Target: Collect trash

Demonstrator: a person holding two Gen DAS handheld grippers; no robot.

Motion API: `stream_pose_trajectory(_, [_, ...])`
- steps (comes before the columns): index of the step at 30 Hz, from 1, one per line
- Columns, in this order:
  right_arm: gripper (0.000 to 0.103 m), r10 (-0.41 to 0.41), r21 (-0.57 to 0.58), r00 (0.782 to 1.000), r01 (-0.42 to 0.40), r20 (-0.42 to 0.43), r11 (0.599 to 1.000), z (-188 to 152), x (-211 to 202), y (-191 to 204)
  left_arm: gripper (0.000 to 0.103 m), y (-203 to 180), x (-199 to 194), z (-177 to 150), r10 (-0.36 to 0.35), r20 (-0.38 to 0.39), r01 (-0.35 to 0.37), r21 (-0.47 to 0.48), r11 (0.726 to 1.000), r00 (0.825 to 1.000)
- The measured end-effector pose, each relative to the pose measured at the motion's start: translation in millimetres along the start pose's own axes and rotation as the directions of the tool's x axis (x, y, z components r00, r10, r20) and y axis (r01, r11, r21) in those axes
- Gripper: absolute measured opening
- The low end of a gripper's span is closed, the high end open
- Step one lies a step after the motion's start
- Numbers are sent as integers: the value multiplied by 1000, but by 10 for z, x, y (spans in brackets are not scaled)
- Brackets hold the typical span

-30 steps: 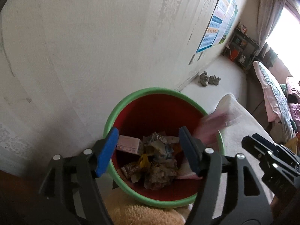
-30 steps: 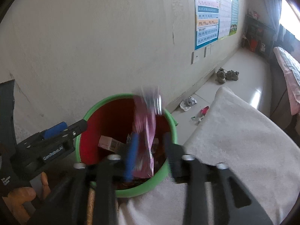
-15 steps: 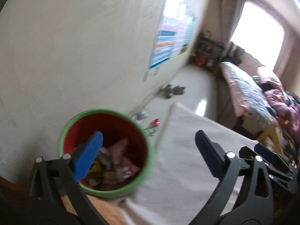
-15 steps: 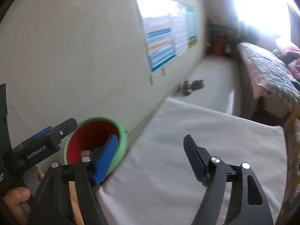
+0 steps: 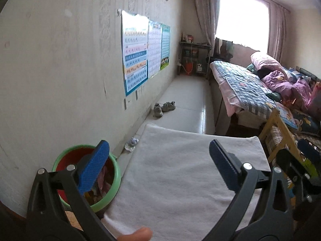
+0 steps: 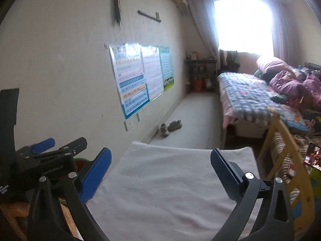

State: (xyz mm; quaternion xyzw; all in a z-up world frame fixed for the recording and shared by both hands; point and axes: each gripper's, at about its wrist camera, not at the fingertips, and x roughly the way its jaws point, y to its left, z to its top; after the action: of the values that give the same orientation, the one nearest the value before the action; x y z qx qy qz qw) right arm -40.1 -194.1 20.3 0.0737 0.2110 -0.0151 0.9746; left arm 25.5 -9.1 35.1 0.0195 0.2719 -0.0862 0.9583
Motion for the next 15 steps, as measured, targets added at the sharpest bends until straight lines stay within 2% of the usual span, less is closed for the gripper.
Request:
stream_pose_trajectory(8, [96, -38, 71, 999, 36, 27, 997, -19, -129, -260, 98, -176, -112, 48, -4, 8, 4, 11, 1000, 1000])
stream_pose_trajectory(15, [96, -48, 82, 999, 47, 10, 996, -37, -125, -276, 98, -145, -156, 31, -16, 12, 15, 8, 1000, 1000])
